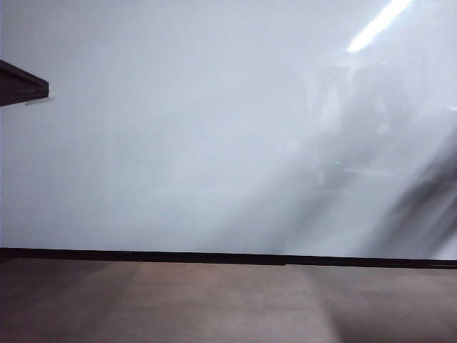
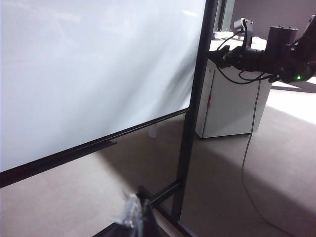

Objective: Reach to the right to find the marker pen, pick it up, and write the number 17 on the whiteboard.

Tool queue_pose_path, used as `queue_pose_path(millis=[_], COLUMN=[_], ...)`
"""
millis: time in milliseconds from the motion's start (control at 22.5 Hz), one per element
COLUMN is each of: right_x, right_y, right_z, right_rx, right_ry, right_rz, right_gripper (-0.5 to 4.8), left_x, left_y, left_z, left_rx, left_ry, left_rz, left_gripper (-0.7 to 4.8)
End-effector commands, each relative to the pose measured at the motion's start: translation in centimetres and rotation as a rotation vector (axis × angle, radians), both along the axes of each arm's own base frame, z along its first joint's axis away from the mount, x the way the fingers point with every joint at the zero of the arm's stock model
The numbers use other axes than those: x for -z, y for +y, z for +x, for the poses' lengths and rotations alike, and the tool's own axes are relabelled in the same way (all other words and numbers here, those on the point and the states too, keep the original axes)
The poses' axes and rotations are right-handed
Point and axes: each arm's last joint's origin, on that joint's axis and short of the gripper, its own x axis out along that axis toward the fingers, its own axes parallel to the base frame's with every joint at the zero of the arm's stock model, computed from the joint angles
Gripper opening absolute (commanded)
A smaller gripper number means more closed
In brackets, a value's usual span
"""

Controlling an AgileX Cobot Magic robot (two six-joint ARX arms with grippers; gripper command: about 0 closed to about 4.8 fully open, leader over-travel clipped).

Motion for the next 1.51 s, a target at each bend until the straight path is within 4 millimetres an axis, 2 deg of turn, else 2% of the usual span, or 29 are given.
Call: queue_pose_path(millis=[45,356,490,668,801,979,1068,1157,1202,1246,1291,1380,1425,1514], right_x=[-0.2,-0.2,-0.2,-0.2,-0.2,-0.2,-0.1,-0.1,-0.1,-0.1,-0.1,-0.2,-0.4,-2.8], right_y=[-0.2,-0.5,-0.6,-0.5,-0.5,-0.5,-0.5,-0.5,-0.5,-0.5,-0.5,-0.6,-0.7,-2.0], right_z=[0.0,0.0,0.0,0.0,0.0,0.0,0.0,0.0,0.0,0.0,0.0,0.0,-0.1,-0.9], right_rx=[0.006,0.051,0.052,0.051,0.052,0.052,0.051,0.051,0.051,0.051,0.051,0.052,0.063,0.191], right_ry=[-0.003,-0.002,-0.001,0.0,0.003,0.003,0.006,0.006,0.006,0.005,0.005,0.003,-0.009,-0.097], right_rz=[-0.006,-0.01,-0.013,-0.026,-0.025,-0.025,-0.024,-0.024,-0.025,-0.027,-0.027,-0.027,-0.027,0.003], right_gripper=[3.77,3.57,2.88,2.68,2.09,1.96,1.37,1.33,0.99,0.19,-0.05,-0.05,-0.05,-0.06], left_x=[-0.1,-0.1,-0.1,-0.1,-0.1,-0.1,-0.1,-0.1,-0.1,-0.1,-0.1,-0.1,-0.1,-0.1], left_y=[0.0,0.0,0.0,0.0,0.0,0.0,0.0,0.0,0.0,0.0,0.0,0.0,0.0,0.1], left_z=[0.0,0.0,0.0,0.0,0.0,0.0,0.0,0.0,0.0,0.0,0.0,0.0,0.0,0.1], left_rx=[0.001,0.0,0.0,0.0,0.0,0.0,0.0,0.0,0.0,0.0,0.0,0.0,0.0,-0.005], left_ry=[-0.011,-0.011,-0.011,-0.011,-0.011,-0.011,-0.011,-0.011,-0.011,-0.01,-0.011,-0.011,-0.01,-0.011], left_rz=[-0.005,-0.005,-0.005,-0.005,-0.005,-0.005,-0.005,-0.005,-0.005,-0.005,-0.005,-0.005,-0.005,-0.005], left_gripper=[-0.05,-0.05,-0.05,-0.05,-0.05,-0.05,-0.05,-0.05,-0.05,-0.05,-0.05,-0.05,-0.05,-0.05])
